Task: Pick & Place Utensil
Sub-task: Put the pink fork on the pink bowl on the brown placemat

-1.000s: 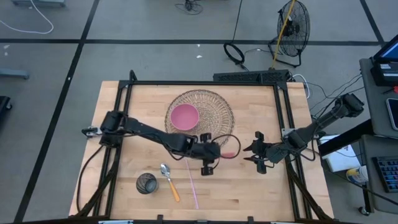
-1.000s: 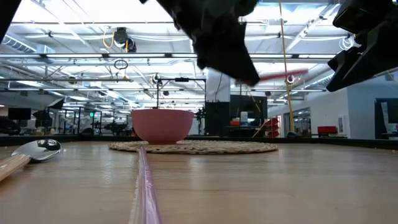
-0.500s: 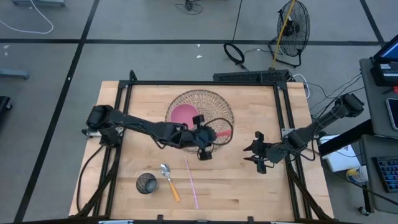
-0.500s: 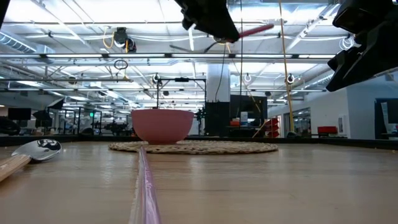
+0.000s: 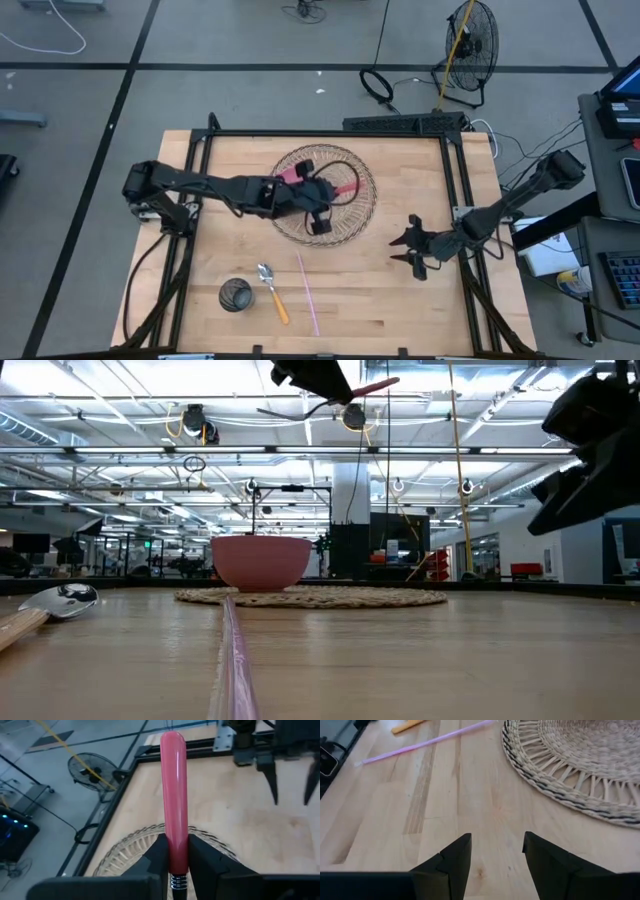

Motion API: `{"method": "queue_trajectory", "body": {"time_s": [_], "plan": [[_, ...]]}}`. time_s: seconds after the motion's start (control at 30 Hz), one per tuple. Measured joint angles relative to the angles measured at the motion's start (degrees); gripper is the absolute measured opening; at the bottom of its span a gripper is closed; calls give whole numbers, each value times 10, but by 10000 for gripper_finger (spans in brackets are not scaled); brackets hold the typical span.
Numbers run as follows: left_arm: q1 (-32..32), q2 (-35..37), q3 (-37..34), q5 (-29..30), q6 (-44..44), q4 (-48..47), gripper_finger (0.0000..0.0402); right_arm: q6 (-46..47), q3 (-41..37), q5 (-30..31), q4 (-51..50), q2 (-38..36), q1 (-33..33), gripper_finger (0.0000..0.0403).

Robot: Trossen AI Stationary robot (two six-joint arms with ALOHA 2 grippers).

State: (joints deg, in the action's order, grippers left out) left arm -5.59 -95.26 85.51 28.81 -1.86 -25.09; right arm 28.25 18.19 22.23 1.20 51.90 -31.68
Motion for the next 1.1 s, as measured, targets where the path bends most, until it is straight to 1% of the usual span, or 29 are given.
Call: {"method": "queue_trajectory", "body": {"time_s": [0.1,0.2,0.33,0.47,0.53,0.57,0.63,0.7,0.77,0.83,0.93,1.1], "plan": [[15,16,-33,0,-2,33,60,-1,-34,0,68,0,0,171],[32,47,-96,-2,3,76,71,-14,-54,0,118,0,0,171],[55,103,-203,-8,5,186,70,-39,-61,0,148,-1,0,171],[82,151,-311,-20,6,336,58,-65,-61,1,169,-1,1,171],[94,162,-357,-23,8,431,56,-80,-61,1,185,-1,1,171],[101,168,-380,-23,9,460,57,-86,-61,1,192,-1,1,171],[113,166,-418,-23,21,531,63,-94,-61,1,201,-2,1,171],[124,164,-450,-21,38,582,72,-97,-61,2,208,-2,1,171],[131,152,-471,-15,51,638,78,-100,-61,2,209,-2,1,171],[136,142,-492,-3,58,670,78,-105,-61,3,213,-1,1,171],[140,119,-503,-2,69,712,69,-121,-61,5,225,-1,1,171],[142,68,-504,5,78,748,61,-152,-61,17,252,-2,1,171]]}}
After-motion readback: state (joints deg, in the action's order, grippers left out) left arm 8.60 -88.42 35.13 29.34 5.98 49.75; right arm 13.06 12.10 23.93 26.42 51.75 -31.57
